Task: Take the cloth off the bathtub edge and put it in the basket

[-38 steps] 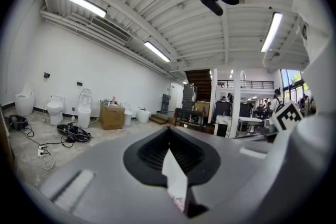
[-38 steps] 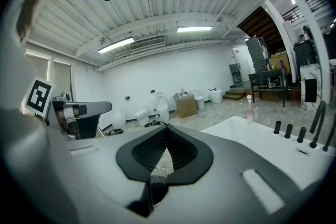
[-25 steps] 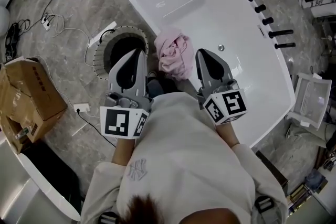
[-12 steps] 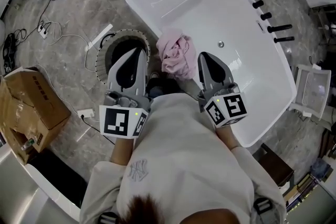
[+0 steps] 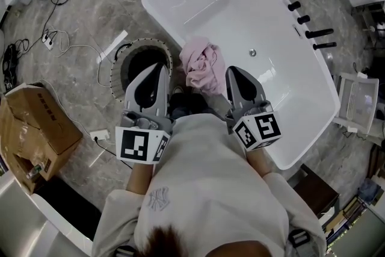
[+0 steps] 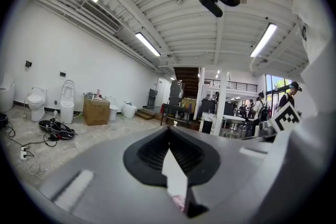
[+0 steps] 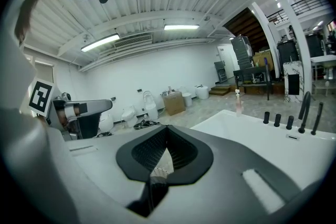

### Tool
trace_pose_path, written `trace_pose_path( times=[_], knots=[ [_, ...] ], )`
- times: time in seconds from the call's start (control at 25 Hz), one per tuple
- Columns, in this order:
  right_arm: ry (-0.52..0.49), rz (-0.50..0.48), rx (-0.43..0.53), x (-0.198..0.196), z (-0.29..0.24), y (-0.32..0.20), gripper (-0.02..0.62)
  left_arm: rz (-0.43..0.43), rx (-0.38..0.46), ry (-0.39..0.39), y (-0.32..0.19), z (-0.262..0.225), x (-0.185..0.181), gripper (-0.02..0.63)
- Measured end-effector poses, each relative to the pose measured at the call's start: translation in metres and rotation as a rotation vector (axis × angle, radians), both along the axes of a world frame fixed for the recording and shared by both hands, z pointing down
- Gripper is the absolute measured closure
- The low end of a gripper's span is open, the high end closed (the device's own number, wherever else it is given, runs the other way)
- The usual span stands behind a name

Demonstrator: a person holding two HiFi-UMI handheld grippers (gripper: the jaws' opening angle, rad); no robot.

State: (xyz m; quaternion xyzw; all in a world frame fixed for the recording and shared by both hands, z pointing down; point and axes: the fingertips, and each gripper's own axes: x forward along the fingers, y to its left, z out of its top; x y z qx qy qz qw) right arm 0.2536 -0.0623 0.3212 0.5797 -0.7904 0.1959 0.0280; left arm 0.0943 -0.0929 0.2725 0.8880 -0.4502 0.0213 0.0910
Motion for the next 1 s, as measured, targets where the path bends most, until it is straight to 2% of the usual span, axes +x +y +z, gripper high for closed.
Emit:
trace_pose_path(
  times=[0.36, 0.56, 0.72, 1.0],
  knots=[
    [0.013, 0.032, 0.0, 0.004, 0.014, 0.003, 0.59, 0.066, -0.041, -0.025, -0.004, 0.018, 0.011, 0.592],
    [0.02, 0.047, -0.032, 0.011, 0.04, 0.002, 0.527, 0.103, -0.067, -0.034, -0.005, 0.038, 0.017, 0.592],
    [0.062, 0.062, -0.114, 0.018, 0.078, -0.003, 0.444, 0.097, -0.143, 0.01, -0.009, 0.056, 0.022, 0.592],
    [0.089, 0.032, -0.242, 0.012, 0.14, -0.002, 0.381, 0.089, -0.194, 0.001, -0.017, 0.096, 0.02, 0.592]
  ],
)
